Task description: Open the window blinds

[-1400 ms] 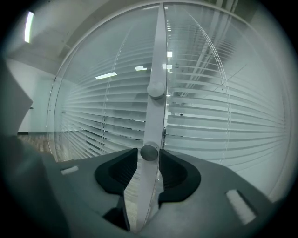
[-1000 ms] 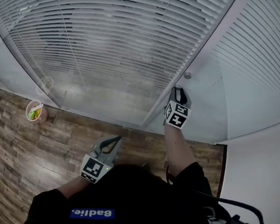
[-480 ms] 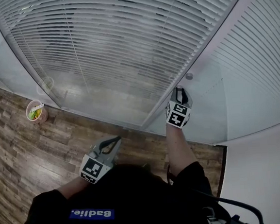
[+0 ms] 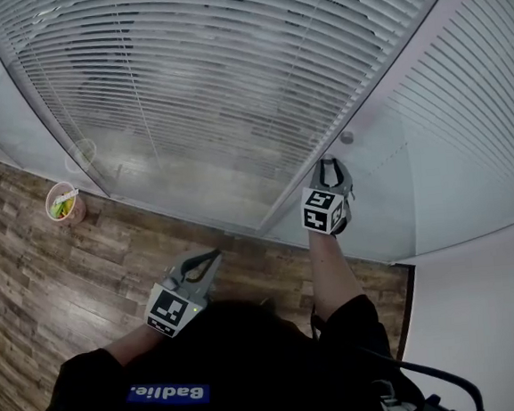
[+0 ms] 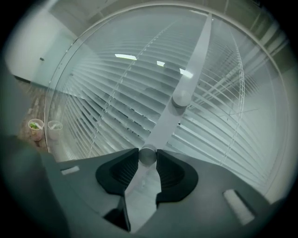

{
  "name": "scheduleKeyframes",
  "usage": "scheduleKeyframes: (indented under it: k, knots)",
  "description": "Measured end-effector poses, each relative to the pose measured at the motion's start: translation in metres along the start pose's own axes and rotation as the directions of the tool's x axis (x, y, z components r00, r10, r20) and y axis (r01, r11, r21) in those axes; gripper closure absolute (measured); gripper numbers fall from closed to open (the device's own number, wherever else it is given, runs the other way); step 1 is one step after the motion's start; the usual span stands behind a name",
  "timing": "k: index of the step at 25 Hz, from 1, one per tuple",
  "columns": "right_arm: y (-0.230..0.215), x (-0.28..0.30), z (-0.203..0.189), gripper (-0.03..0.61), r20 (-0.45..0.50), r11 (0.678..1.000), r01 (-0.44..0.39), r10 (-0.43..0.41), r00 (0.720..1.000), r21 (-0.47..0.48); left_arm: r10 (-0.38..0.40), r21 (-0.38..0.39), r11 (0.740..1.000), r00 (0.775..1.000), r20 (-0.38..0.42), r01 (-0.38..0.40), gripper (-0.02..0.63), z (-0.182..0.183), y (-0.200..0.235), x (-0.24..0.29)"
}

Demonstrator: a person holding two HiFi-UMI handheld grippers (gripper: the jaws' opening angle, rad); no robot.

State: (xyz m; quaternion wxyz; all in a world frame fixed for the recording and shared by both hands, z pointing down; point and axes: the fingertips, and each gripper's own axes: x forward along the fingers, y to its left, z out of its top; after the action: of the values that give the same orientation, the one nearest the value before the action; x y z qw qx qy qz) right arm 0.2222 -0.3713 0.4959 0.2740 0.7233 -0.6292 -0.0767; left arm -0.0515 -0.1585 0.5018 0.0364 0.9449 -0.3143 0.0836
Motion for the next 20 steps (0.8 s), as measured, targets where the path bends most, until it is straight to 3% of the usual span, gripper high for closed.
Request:
scheduleKeyframes:
  k: [8, 20]
  knots:
    - [0.0067, 0.0027, -0.0048, 0.454, -0.013, 0.973, 0.031, -0.034, 0.999, -0.229, -0.012, 0.005, 1.0, 1.0, -0.004, 0.012, 0.614, -0.0056, 0.0002, 0.006]
    - [0.0093, 0.0001, -0.0028, 0.454, 0.005, 0.86, 0.064, -0.071, 0.997, -0.506, -0.028, 0.01, 1.0, 1.0, -0.014, 0.028, 0.614, -0.0008, -0.0007, 0.0079]
